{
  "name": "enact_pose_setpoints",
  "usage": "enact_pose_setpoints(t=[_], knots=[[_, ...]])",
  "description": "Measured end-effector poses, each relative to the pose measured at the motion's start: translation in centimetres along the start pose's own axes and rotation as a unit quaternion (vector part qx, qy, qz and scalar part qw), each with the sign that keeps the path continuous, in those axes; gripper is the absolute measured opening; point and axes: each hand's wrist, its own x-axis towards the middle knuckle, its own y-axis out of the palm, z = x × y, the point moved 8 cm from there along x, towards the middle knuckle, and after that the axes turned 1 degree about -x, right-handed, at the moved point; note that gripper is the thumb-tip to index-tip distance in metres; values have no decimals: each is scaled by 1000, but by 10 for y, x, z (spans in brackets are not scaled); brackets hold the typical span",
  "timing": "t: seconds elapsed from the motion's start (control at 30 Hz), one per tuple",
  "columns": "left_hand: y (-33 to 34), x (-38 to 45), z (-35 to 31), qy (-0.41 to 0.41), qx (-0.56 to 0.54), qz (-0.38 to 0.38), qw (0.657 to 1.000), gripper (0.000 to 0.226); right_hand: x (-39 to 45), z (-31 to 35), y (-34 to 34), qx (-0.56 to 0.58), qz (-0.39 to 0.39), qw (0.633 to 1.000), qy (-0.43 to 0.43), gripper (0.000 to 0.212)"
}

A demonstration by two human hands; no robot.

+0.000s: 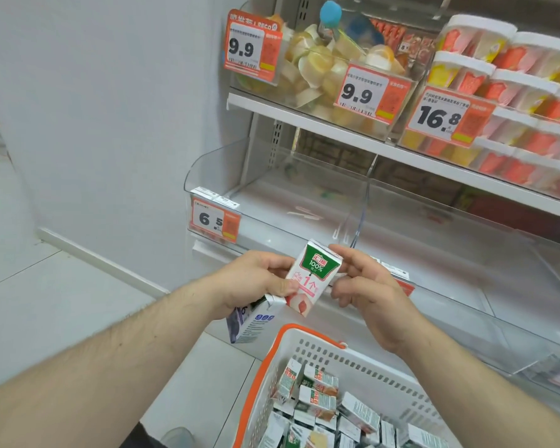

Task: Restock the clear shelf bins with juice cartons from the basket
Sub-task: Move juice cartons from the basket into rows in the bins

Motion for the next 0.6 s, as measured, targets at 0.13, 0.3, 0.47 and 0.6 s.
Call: enact_pose_setpoints(t=[0.13, 0.3, 0.47, 0.6], knots=[[-11, 2, -4, 22, -3, -5, 1000, 31, 10, 14, 20, -122, 27, 990, -62, 53], [-36, 8, -4, 47, -21, -61, 997, 38, 28, 41, 33, -197, -21, 971, -135, 35], [-83, 5, 5, -16, -54, -324, 944, 60, 75, 85, 29, -207, -137, 955, -160, 27], [-92, 10, 22, -79, -54, -385, 918, 89, 152, 59, 34, -243, -109, 963, -34, 16]])
